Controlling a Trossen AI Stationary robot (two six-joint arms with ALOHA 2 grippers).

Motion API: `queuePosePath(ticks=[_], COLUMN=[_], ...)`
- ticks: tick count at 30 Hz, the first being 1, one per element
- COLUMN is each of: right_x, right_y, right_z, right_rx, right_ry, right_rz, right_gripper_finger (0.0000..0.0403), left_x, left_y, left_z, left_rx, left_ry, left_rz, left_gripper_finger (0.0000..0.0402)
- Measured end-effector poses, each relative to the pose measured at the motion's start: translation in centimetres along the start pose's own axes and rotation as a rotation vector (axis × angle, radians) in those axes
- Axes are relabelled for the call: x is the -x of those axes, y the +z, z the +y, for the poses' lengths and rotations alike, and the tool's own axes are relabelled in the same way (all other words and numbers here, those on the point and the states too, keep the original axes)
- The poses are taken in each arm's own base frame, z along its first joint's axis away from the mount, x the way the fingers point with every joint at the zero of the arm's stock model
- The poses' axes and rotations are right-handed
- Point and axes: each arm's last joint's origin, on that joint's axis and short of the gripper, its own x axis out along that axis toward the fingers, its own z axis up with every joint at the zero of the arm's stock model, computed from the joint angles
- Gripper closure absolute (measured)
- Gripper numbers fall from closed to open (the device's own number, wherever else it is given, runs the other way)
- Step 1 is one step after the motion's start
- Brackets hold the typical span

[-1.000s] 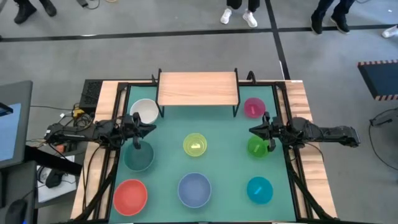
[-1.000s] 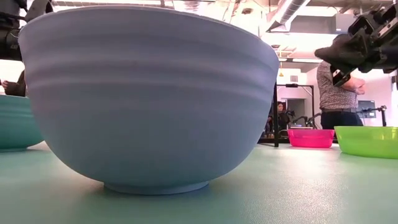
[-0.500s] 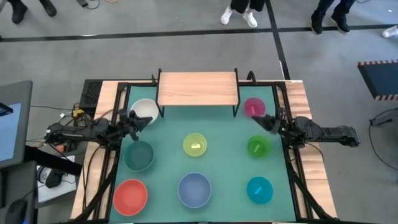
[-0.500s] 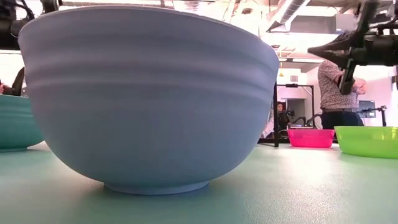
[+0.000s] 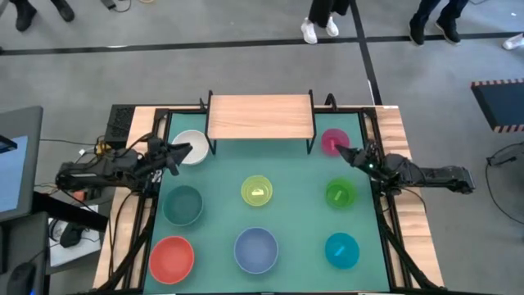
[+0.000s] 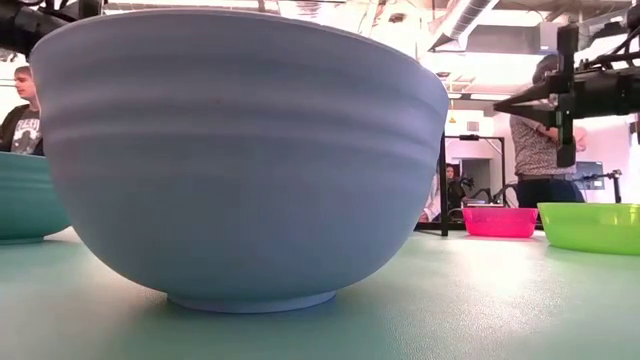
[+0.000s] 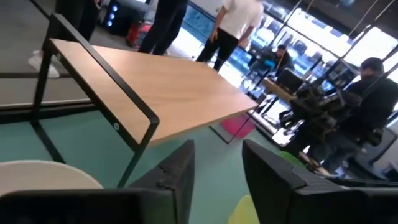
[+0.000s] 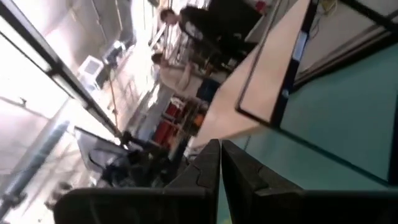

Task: Place and stack bowls onto a shelf
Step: Put the large white bowl on the shelf

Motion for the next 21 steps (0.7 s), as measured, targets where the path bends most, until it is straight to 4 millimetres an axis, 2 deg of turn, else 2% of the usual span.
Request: queuePosePath(ticks=[7, 12, 16, 21], right_x=[0.0, -0.7, -1.7, -3.3], right_y=[1.4, 2.4, 2.7, 2.7], right_z=[2.5, 5.1, 7.1, 9.1], right_rx=[0.084, 0.196, 0.282, 0.347], right_ry=[0.058, 0.054, 0.030, -0.007], right_rz=[0.013, 0.016, 0.033, 0.064], right_gripper_finger=[0.0356, 0.0339, 0.0312, 0.0259], left_x=[-0.2, -0.7, -0.9, -1.1], left_y=[1.0, 2.9, 4.9, 7.3], left_z=[-0.7, -1.6, -2.5, -3.4], left_rx=[-0.033, -0.069, -0.098, -0.128], left_ry=[0.047, 0.113, 0.185, 0.288], left_rz=[-0.008, 0.002, 0.021, 0.076], left_gripper_finger=[0.0253, 0.0245, 0.0240, 0.0238])
